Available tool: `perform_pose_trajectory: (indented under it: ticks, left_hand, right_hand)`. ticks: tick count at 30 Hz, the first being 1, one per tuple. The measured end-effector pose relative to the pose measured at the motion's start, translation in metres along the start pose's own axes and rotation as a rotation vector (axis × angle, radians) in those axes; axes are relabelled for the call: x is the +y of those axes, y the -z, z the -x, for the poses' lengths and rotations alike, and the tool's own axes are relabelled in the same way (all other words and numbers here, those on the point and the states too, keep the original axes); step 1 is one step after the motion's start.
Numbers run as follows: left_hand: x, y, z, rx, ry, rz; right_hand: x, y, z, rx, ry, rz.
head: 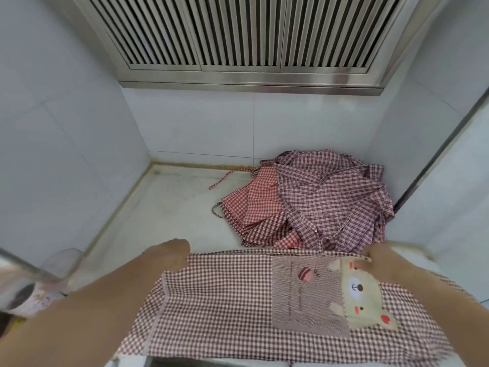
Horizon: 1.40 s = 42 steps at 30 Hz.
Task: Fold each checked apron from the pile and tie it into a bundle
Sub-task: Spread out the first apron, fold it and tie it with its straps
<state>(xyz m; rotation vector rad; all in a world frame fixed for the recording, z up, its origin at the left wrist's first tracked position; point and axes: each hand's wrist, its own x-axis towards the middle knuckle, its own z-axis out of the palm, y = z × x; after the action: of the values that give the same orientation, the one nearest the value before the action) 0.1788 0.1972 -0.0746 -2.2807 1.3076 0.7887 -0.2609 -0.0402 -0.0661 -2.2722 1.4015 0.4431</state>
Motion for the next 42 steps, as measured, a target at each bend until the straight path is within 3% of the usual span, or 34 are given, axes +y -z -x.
perform_pose_trajectory:
  ticks: [8, 10, 13, 15, 19, 22, 35, 38, 40, 42]
  left_hand:
    - [-0.003, -0.015, -0.002, 0.377, 0.277, -0.021]
    - [0.009, -0.023, 0.001, 0.44, 0.253, 0.031]
    - [0.039, -0.042, 0.005, 0.515, 0.068, 0.084]
    - [0.064, -0.059, 0.01, 0.44, 0.004, 0.173]
    - [0.097, -0.096, 0.013, 0.008, 0.015, 0.312]
    - [0.103, -0.109, 0.011, -0.09, 0.04, 0.281]
    - [0.097, -0.109, -0.004, -0.054, 0.129, 0.256]
    - [0.114, -0.102, 0.004, 0.125, 0.125, 0.213]
    - [0.133, -0.099, 0.012, 0.312, -0.016, 0.209]
    - [0.154, -0.1, 0.021, 0.386, -0.175, 0.257]
  right_hand:
    - [-0.014, -0.032, -0.01, 0.091, -0.1, -0.037]
    - [-0.015, -0.038, -0.012, 0.108, -0.108, -0.06]
    - [-0.018, -0.047, -0.016, 0.136, -0.109, -0.063]
    - [-0.019, -0.05, -0.018, 0.148, -0.114, -0.062]
    - [-0.017, -0.057, -0.022, 0.158, -0.123, -0.08]
    - [-0.014, -0.06, -0.025, 0.168, -0.096, -0.088]
    - [-0.019, -0.055, -0.02, 0.155, -0.131, -0.061]
    - [-0.025, -0.054, -0.02, 0.159, -0.119, -0.05]
    - [-0.029, -0.056, -0.02, 0.151, -0.107, -0.047]
    - [-0.033, -0.059, -0.021, 0.126, -0.096, -0.042]
